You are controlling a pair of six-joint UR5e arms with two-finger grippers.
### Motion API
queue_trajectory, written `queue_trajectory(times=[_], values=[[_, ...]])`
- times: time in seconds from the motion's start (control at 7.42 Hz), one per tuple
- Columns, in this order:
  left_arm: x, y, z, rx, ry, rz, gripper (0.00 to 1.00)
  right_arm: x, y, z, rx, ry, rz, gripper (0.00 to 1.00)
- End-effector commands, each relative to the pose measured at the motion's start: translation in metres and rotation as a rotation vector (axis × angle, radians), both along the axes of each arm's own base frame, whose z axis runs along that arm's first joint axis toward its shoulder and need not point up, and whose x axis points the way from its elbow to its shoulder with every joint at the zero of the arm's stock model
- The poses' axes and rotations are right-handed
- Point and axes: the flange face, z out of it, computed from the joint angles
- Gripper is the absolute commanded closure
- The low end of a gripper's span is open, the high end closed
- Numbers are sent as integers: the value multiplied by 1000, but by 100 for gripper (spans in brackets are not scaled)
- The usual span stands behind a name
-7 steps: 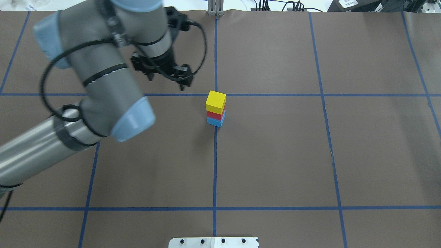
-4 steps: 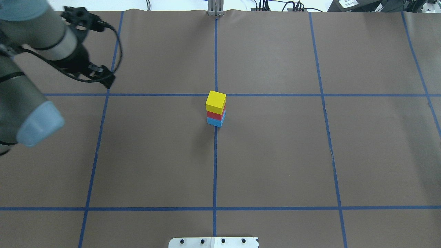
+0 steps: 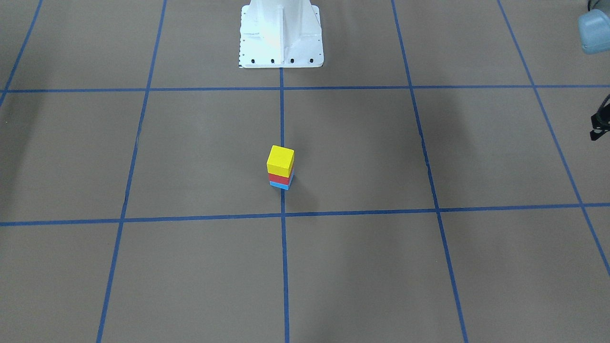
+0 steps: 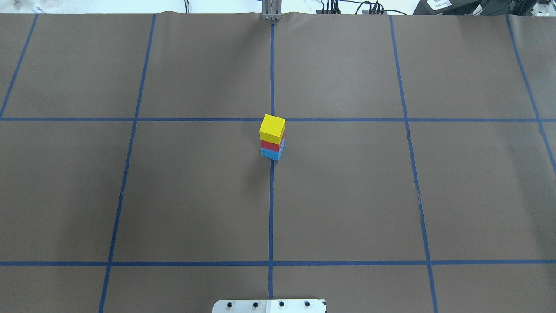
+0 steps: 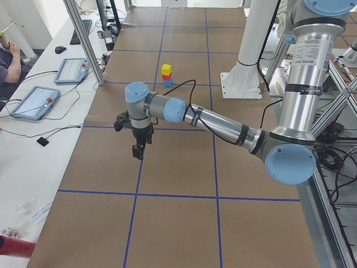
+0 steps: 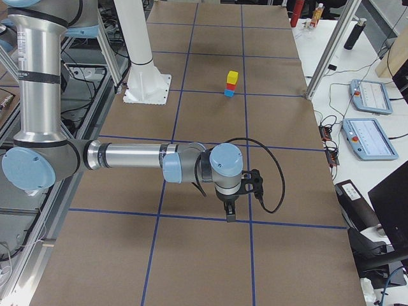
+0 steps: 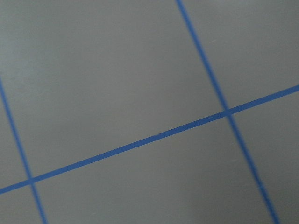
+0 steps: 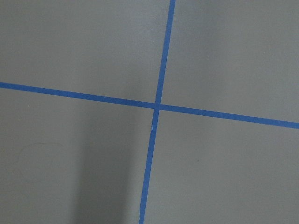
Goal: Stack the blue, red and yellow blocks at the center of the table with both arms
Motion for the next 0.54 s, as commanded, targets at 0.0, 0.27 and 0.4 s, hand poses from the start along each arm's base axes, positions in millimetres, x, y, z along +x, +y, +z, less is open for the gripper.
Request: queue_trajectory(times=[0.0,0.27,0.4], values=[[-22,31,82,-30,4,-19,0,-1,-1,-1,-8,-3,1,1],[-45,53,101,-35,47,-62,0,-34,-14,-8,-42,-7,-21,1],[-53,56,92,-48,144,-86,0,-40,-17,-11,-52,-3,-17,1]])
